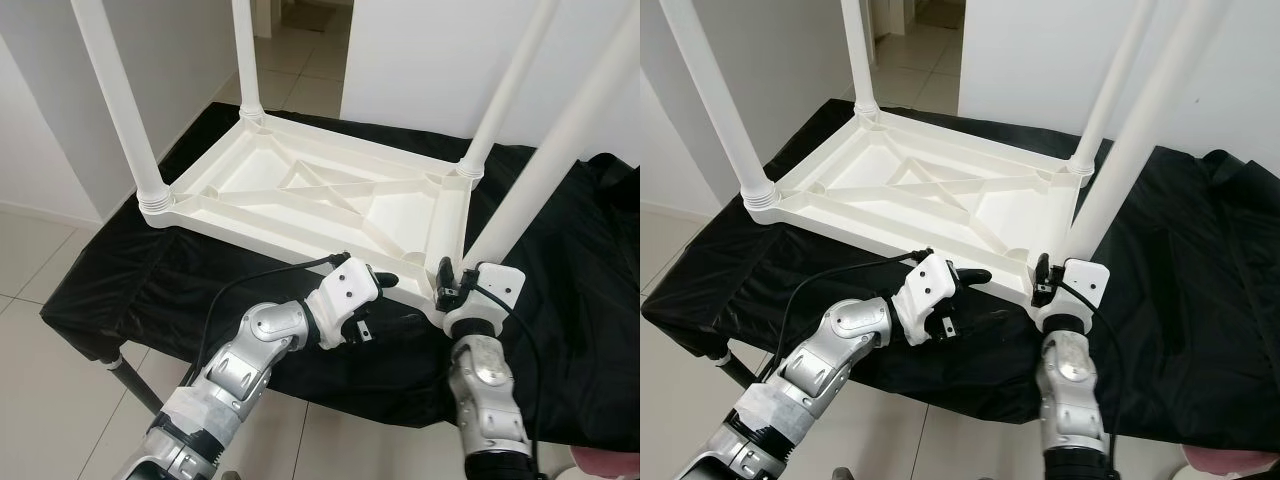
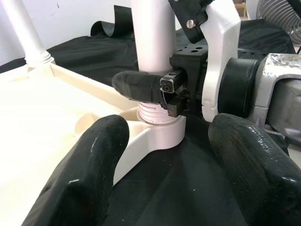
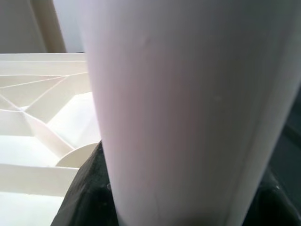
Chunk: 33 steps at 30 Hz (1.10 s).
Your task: Building children table
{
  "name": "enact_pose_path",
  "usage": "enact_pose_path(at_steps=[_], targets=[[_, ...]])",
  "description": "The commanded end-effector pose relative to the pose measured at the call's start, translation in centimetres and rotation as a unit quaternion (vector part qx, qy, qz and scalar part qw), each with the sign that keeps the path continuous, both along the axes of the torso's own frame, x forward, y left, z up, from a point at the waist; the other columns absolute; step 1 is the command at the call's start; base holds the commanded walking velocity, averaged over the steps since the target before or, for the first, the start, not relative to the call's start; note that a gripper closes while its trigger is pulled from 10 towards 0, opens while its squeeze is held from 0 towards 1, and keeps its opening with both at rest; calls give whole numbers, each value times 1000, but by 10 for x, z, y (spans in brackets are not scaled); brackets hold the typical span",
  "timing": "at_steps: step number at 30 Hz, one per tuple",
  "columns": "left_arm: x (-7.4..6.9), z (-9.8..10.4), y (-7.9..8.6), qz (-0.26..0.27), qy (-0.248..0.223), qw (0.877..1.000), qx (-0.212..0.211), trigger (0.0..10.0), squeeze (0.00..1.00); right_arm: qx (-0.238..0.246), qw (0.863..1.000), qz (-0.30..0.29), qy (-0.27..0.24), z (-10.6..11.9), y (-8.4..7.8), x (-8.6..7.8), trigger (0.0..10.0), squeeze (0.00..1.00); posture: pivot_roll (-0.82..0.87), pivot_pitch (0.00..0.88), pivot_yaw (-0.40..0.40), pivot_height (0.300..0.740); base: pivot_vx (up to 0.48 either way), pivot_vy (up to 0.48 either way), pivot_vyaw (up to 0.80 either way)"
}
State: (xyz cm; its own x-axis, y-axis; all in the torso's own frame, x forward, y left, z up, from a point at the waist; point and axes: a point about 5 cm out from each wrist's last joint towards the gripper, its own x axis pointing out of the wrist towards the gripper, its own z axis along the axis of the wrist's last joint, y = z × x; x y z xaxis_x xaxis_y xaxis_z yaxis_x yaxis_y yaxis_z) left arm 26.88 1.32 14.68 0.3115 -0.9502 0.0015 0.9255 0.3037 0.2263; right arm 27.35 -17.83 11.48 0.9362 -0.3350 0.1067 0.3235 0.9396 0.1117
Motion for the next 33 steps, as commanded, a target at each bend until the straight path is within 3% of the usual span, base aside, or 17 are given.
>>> enact_pose_path(at_steps=[1, 10, 11, 13, 14, 23, 30, 31, 33], targets=[[2, -4, 1, 11, 1, 1000, 10, 10000, 0, 21, 999, -38, 24, -9, -4, -5, 10000, 0, -96, 0, -22, 740, 0, 0, 0], [1, -4, 2, 10, 1, 1000, 13, 10000, 0, 28, 999, -33, 26, -6, 4, -8, 10000, 0, -86, 0, -30, 740, 0, 0, 0], [1, -5, 2, 10, 2, 1000, 13, 10000, 0, 34, 999, -26, 21, -5, 6, -8, 10000, 788, -86, 0, -30, 740, 0, 0, 0], [1, -5, 2, 10, 2, 1000, 13, 10000, 0, 34, 999, -26, 21, -5, 6, -8, 10000, 788, -86, 0, -30, 740, 0, 0, 0], [0, -5, 2, 10, 2, 1000, 13, 10000, 0, 34, 999, -16, 7, -1, 7, -7, 10000, 1000, -83, 0, -34, 740, 0, 0, 0], [-3, -5, 0, 7, 4, 1000, 11, 10000, 0, 31, 999, -6, -8, 4, -4, -9, 10000, 1000, -86, 0, -36, 740, 0, 0, 0], [-6, -9, 4, 0, 4, 1000, 20, 10000, 0, 33, 997, 66, -31, 4, -11, -17, 10000, 1000, -84, 0, -37, 740, 0, 0, 0], [-6, -8, 4, 0, 3, 1000, 21, 10000, 0, 25, 995, 95, -33, 2, -12, -18, 10000, 0, -87, 0, -34, 740, 0, 0, 0], [-5, -7, 4, -1, 2, 1000, 20, 10000, 0, 10, 993, 116, -36, 1, -16, -19, 10000, 0, -88, 0, -33, 740, 0, 0, 0]])
